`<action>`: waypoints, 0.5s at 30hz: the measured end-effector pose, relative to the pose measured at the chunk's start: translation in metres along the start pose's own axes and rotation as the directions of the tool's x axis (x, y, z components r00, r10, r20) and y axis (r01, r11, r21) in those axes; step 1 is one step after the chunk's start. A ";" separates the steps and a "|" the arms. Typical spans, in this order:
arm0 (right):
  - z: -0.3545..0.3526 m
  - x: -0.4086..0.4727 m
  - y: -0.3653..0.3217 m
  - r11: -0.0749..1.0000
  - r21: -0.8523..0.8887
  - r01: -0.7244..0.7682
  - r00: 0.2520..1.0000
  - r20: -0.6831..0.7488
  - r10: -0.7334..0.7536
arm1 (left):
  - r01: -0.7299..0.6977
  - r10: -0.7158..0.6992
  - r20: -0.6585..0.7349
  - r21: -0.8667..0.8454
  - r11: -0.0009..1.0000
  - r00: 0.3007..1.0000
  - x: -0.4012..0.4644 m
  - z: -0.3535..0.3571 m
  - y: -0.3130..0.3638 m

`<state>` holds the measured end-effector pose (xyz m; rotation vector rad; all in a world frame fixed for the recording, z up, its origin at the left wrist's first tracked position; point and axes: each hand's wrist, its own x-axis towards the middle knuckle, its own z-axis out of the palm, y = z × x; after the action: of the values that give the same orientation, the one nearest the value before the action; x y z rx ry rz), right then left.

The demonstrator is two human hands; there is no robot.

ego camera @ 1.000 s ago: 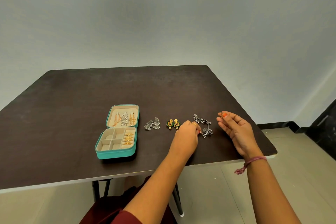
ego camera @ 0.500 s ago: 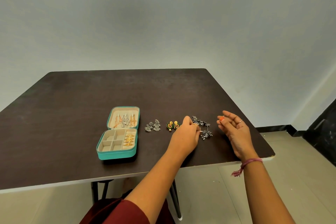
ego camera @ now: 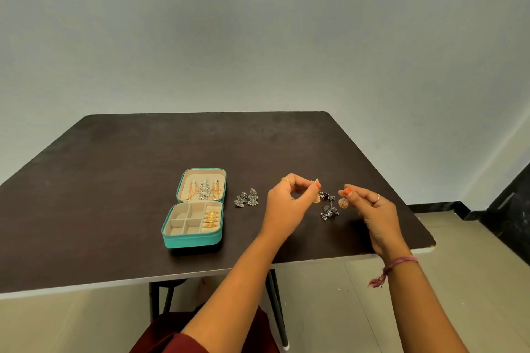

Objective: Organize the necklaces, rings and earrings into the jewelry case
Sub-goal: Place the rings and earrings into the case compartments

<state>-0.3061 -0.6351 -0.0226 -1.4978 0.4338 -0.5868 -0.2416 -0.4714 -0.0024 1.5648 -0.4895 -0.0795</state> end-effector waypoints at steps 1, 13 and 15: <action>0.002 -0.002 -0.004 1.000 -0.013 -0.008 1.000 0.025 0.008 | 0.013 -0.013 0.006 -0.065 0.998 1.000 -0.001 -0.003 0.002; 0.027 -0.019 -0.046 0.988 0.072 -0.133 0.959 0.262 0.110 | 0.224 -0.209 0.103 -0.165 0.960 0.972 -0.004 -0.051 0.032; 0.032 -0.023 -0.046 0.981 0.104 -0.166 0.939 0.319 0.125 | 0.256 -0.237 0.104 -0.241 0.936 0.966 -0.006 -0.060 0.037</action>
<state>-0.3089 -0.5950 0.0220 -1.3894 0.2525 -0.2483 -0.2359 -0.4121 0.0364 1.3679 -0.3235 -0.3799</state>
